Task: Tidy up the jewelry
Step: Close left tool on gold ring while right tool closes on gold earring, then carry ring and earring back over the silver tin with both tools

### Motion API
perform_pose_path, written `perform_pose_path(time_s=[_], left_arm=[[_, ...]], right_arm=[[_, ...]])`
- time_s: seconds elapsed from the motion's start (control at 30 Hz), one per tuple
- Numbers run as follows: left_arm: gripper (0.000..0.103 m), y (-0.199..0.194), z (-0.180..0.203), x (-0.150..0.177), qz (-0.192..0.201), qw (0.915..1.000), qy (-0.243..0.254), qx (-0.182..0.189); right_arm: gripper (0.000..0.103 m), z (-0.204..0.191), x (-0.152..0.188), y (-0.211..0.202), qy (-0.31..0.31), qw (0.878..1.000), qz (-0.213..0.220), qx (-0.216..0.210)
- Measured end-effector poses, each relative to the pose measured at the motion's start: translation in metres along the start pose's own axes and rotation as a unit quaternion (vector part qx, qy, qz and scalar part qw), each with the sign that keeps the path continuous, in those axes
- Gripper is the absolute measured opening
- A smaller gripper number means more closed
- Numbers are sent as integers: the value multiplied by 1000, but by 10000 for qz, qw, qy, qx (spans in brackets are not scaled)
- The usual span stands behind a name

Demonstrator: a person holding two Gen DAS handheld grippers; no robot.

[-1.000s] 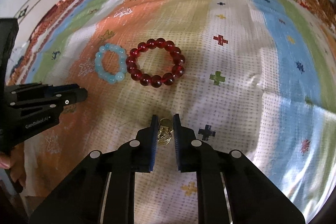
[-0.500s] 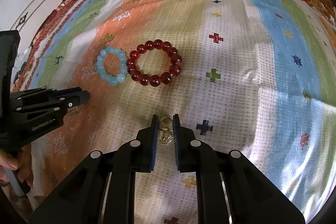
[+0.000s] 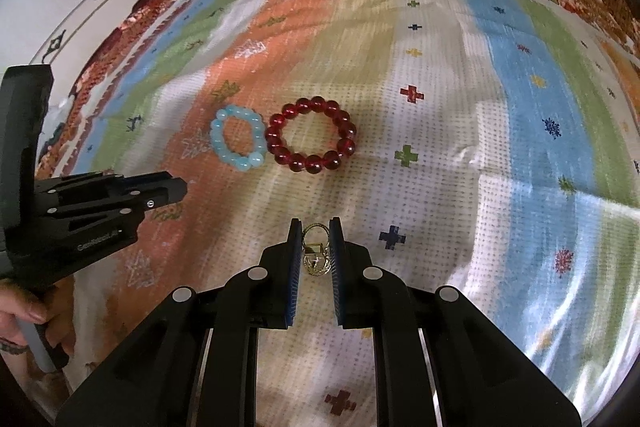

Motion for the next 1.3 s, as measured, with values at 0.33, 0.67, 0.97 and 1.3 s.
perform_pose_path(time_s=[0.33,0.67,0.97,1.3], left_arm=[[19,-18,7,12,113,9999,-10,88],[19,-45,17,24,311,9992,-20,241],[19,-65,19,37,449,9986,-44,286],[19,-92,30,53,685,9967,25,429]], right_arm=[[14,-5,11,-17,-40,10000,85,13],[14,-15,21,-48,-22,9995,291,-74],[14,-26,33,-65,-78,9991,371,-176],[14,-35,48,-81,-185,9986,463,-169]])
Point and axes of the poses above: each gripper's, at about its wrist camera, not at the fingertips, and y roughly the way its jaws point, z to its right, x to its underside, the point moved 7 cm from there along y, roughly the way its jaws point, and after that the axes turned 3 degrees about y, right-handed, at the moved point
